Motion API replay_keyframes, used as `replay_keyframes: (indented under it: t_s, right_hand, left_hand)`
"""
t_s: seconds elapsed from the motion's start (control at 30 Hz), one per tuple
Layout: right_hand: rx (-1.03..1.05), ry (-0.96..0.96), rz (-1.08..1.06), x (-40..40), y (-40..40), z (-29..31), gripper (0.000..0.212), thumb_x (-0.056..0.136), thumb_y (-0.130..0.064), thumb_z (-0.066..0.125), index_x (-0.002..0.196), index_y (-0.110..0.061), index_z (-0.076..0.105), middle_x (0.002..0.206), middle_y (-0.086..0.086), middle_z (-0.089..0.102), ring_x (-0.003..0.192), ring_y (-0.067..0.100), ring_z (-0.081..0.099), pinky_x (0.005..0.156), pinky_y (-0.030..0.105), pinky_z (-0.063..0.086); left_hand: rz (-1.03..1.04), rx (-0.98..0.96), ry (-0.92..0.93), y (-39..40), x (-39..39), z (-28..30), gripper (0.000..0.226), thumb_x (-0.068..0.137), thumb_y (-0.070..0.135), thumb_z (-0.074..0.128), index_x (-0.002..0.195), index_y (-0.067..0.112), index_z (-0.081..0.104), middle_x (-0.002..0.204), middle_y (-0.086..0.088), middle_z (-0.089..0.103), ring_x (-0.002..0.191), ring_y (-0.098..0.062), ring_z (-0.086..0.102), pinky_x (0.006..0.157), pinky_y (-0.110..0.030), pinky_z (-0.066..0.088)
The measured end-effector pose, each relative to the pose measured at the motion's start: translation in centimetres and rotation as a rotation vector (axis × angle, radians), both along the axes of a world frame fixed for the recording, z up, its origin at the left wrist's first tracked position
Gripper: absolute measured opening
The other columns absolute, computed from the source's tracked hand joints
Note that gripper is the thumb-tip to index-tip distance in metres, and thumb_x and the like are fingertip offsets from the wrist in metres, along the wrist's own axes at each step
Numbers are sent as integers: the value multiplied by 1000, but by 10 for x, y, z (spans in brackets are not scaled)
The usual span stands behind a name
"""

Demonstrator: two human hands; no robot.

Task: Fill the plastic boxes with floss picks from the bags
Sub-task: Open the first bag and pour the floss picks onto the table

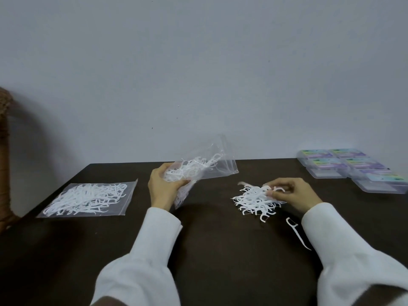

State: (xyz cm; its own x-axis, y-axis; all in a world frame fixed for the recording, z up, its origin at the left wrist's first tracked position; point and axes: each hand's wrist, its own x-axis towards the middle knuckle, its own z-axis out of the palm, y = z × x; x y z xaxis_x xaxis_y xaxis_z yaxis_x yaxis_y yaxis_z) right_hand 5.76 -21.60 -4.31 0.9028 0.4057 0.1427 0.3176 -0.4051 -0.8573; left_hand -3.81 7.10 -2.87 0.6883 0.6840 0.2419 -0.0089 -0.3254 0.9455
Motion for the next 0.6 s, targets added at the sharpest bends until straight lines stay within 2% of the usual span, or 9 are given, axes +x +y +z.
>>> replay_keyframes:
  t_s: [0.07, 0.13, 0.23, 0.3, 0.4, 0.5, 0.6]
  right_hand:
    - [-71, -44, 17, -2, 1, 2, 19, 77, -11, 74, 92, -23, 71, 90, -8, 70, 87, -2, 62, 73, 7, 44]
    - [-66, -70, 9, -3, -1, 5, 21, 77, -9, 74, 92, -23, 69, 90, -8, 69, 86, -4, 62, 70, 3, 45]
    - [-165, -132, -9, -3, -7, 11, 18, 75, -15, 76, 88, -25, 69, 92, -5, 67, 86, 4, 61, 76, 14, 46]
    - [-276, -157, -14, -5, -13, 17, 15, 72, -20, 79, 81, -26, 69, 87, -2, 63, 78, 9, 57, 71, 19, 43]
    - [-411, 19, 56, -6, -25, 25, 16, 69, -21, 81, 73, -21, 66, 66, -5, 62, 64, 11, 57, 65, 20, 44]
    - [-592, 247, 198, -8, -26, 23, 22, 68, -15, 82, 79, -16, 62, 59, -6, 63, 52, 5, 58, 58, 20, 46]
    - [-502, 298, 195, -6, -24, 18, 21, 70, -7, 80, 81, -11, 62, 59, -2, 65, 52, 8, 61, 56, 19, 48]
  left_hand:
    - [-23, -19, -9, -3, 1, 0, 52, 67, 3, 81, 113, 16, 60, 127, -3, 53, 114, -19, 50, 95, -32, 43]
    - [-49, -30, -19, -7, 3, 0, 50, 67, 2, 81, 107, 23, 58, 126, -3, 53, 113, -18, 50, 92, -30, 43]
    - [-86, -42, -26, -13, 5, -1, 50, 65, 3, 83, 102, 27, 59, 125, -3, 56, 111, -19, 52, 91, -29, 45]
    - [-106, -46, -26, -16, 6, -3, 50, 64, 3, 83, 102, 27, 60, 124, -3, 57, 110, -18, 53, 91, -29, 46]
    - [-130, -49, -23, -20, 6, -6, 53, 64, 2, 83, 107, 22, 60, 122, -3, 58, 112, -20, 55, 91, -30, 48]
    - [-138, -50, -30, -23, 5, -7, 51, 64, 3, 83, 105, 22, 60, 121, -3, 58, 111, -20, 55, 93, -32, 49]
    - [-154, -30, -48, -28, 4, -5, 49, 66, 1, 82, 98, 29, 57, 120, 0, 55, 107, -15, 51, 90, -28, 45]
